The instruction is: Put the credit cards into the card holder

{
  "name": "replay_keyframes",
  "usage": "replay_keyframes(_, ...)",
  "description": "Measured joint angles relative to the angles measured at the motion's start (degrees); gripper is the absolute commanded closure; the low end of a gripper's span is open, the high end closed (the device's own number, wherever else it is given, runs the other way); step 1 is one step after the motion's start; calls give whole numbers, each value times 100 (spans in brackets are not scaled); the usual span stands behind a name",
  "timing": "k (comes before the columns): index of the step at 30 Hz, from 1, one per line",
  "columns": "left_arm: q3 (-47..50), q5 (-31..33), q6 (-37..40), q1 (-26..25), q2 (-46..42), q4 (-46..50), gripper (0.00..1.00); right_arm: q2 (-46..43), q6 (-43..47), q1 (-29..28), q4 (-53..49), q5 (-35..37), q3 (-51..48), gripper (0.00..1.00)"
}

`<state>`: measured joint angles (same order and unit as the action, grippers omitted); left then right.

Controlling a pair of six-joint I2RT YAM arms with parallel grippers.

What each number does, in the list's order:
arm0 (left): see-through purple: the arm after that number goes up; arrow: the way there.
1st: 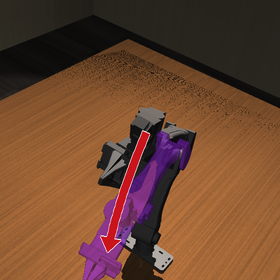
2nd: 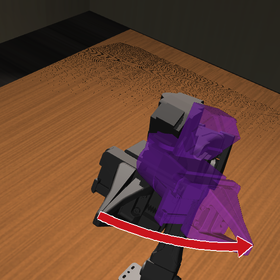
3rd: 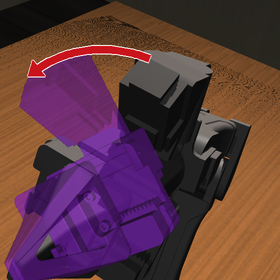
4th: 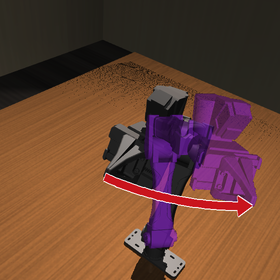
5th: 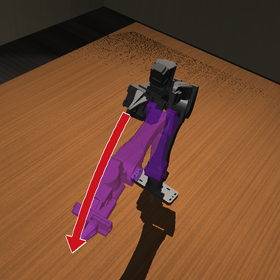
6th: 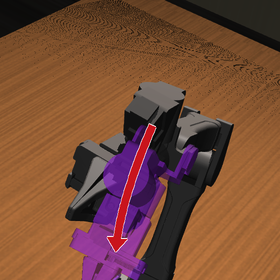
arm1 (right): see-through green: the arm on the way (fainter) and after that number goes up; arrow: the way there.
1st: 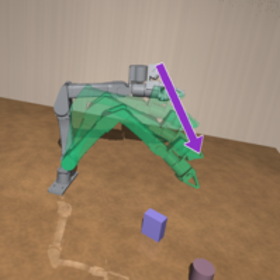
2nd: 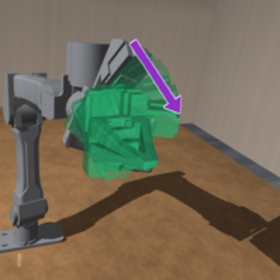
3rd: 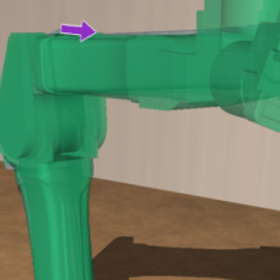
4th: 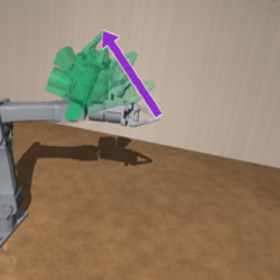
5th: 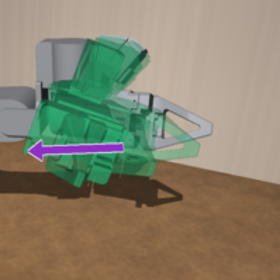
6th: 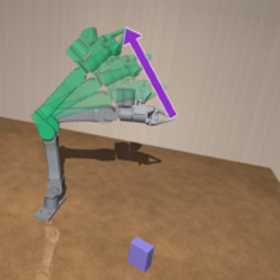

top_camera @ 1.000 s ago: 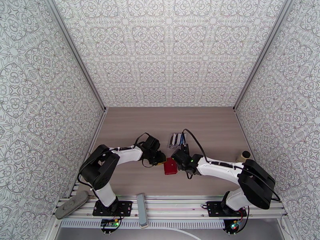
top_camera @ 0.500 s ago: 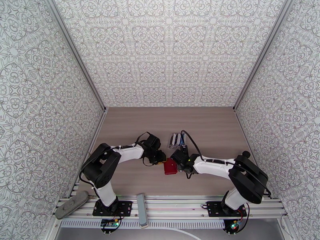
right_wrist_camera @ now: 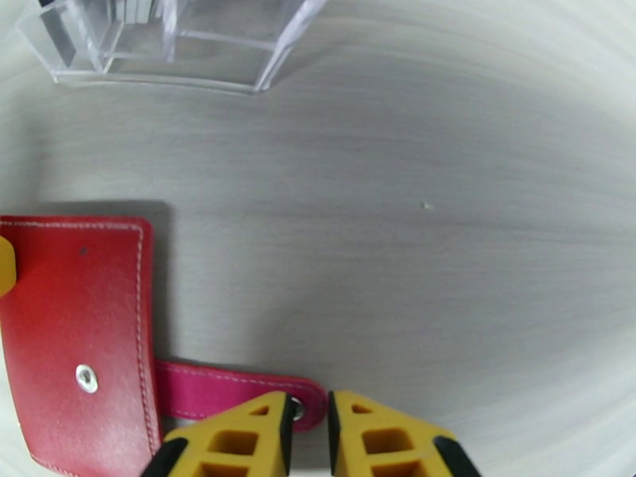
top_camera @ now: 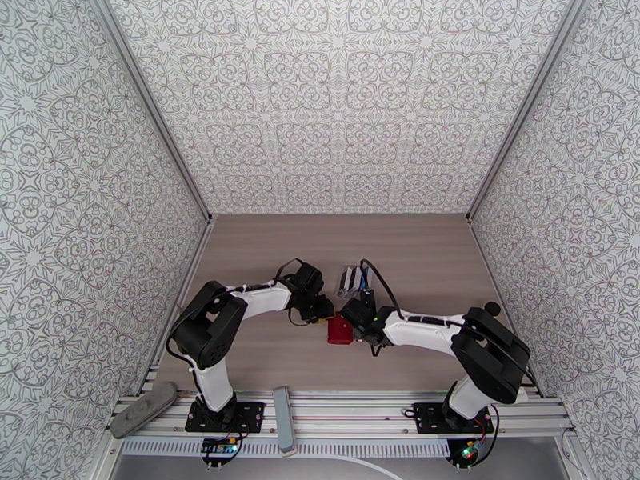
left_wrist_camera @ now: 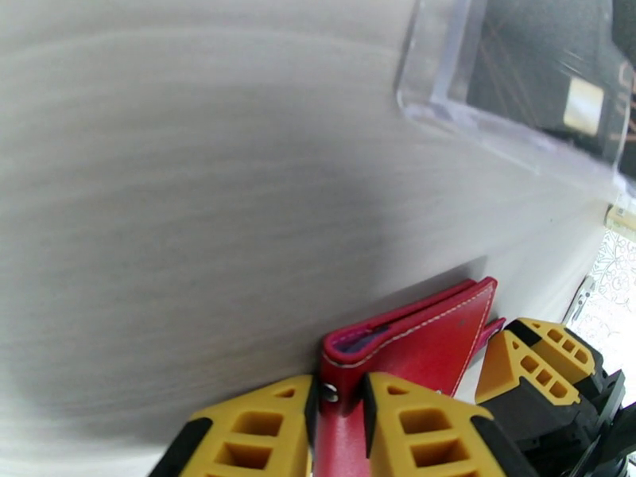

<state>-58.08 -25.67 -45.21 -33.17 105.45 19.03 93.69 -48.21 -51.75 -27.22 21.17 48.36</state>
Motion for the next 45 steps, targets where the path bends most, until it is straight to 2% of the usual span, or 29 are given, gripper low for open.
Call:
replay_keyframes(3, 0, -2, 50, 13, -17, -9, 69, -90, 11, 0, -70, -87, 0, 74)
replay_keyframes(10, -122, 315, 155, 79, -264, 240, 65, -634, 81, 0, -76, -337, 24, 72)
replay_keyframes(20, -332, 522, 369, 9, -723, 531, 65, -1108, 280, 0, -144, -614, 315, 73)
replay_keyframes(26, -280, 592, 365, -245, -758, 599, 65, -975, 398, 0, 15, -1104, 356, 73)
replay_keyframes(36, 122, 605, 188, -621, -839, 577, 73, -629, 389, 227, 485, -1751, 225, 72)
replay_keyframes(39, 146, 610, 168, -649, -850, 535, 76, -629, 323, 398, 713, -1965, 0, 63)
replay_keyframes(45, 205, 667, 151, -649, -850, 518, 81, -629, 234, 651, 1078, -2363, -361, 62)
